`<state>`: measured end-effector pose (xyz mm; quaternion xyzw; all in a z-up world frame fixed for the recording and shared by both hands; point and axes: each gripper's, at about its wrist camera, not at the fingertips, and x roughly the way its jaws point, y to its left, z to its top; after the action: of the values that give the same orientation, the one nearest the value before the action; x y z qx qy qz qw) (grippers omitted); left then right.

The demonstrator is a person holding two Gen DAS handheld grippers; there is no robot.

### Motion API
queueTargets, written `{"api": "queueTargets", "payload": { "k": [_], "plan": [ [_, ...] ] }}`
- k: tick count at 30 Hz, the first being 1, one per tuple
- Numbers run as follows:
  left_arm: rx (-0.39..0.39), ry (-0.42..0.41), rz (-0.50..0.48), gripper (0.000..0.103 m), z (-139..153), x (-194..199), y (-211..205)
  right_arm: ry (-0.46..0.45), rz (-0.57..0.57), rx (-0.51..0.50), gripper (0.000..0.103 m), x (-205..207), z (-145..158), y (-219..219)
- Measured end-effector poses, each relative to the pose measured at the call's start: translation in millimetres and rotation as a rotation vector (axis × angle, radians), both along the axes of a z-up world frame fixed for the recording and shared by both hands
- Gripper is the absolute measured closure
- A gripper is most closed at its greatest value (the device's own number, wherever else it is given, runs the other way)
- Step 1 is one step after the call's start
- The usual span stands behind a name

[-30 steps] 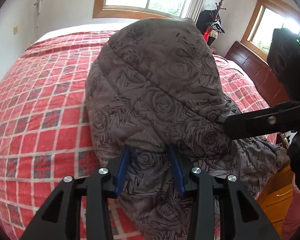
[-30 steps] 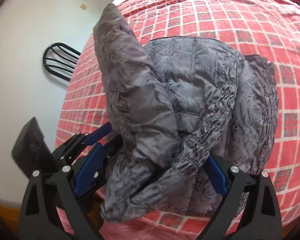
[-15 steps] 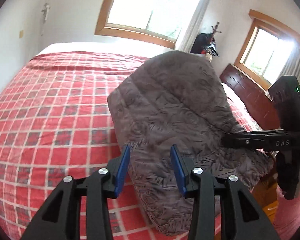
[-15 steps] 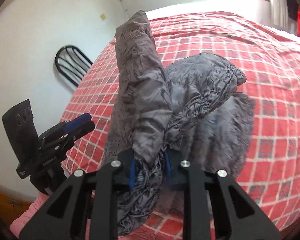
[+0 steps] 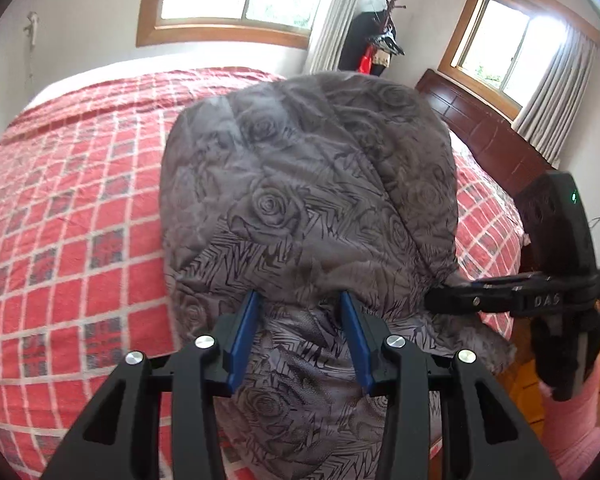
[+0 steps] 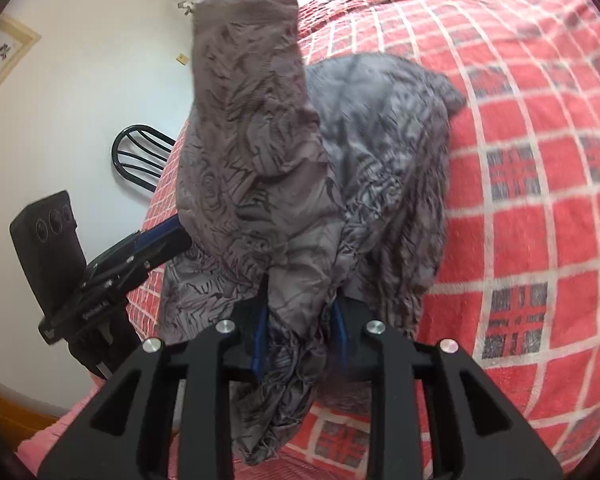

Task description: Fold large clothes

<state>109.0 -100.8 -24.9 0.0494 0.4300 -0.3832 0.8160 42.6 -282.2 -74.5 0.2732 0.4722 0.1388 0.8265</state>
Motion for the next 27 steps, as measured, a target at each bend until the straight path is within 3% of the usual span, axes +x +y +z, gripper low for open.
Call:
{"api": "queueTargets", "payload": {
  "k": [6, 9, 12, 14, 19, 22, 24, 25, 26, 27],
  "plan": [
    [0.041, 0.006, -0.026, 0.060, -26.6, 3.2, -18.3, -0.015, -0.033, 0.086, 0.076, -7.3, -34.9, -14.7],
    [0.037, 0.015, -0.019, 0.059, -30.6, 4.6, -18.0, -0.024, -0.017, 0.044, 0.074, -5.4, -25.0, -11.8],
    [0.012, 0.029, -0.020, 0.059, -20.4, 5.3, -11.7, -0.032, -0.016, -0.090, 0.058, -15.4, 5.1, -6.5],
    [-0.004, 0.036, -0.017, 0.058, -8.6, 6.6, -3.3, -0.084, -0.037, -0.155, 0.044, -25.4, 34.0, -5.7],
    [-0.078, 0.019, 0.018, 0.058, 20.7, 21.5, 14.4, -0.175, -0.062, -0.204, 0.018, -12.2, 81.7, -10.1],
    [-0.094, 0.023, 0.061, 0.058, 26.7, 36.6, 20.6, -0.141, -0.046, -0.170, 0.016, 29.4, 83.4, -8.5],
    [-0.088, 0.042, 0.076, 0.058, 23.5, 47.0, 19.7, -0.093, -0.057, -0.140, 0.021, 60.2, 75.8, -9.5],
    [-0.081, 0.050, 0.077, 0.058, 21.6, 51.2, 17.6, -0.081, -0.059, -0.131, 0.043, 65.6, 72.6, -13.9],
    [-0.074, 0.060, 0.076, 0.058, 18.6, 54.4, 14.3, -0.063, -0.052, -0.116, 0.076, 76.3, 68.5, -12.5],
    [-0.067, 0.069, 0.070, 0.058, 15.8, 55.3, 9.2, -0.048, -0.034, -0.051, 0.085, 83.3, 62.4, -16.3]
  ]
}}
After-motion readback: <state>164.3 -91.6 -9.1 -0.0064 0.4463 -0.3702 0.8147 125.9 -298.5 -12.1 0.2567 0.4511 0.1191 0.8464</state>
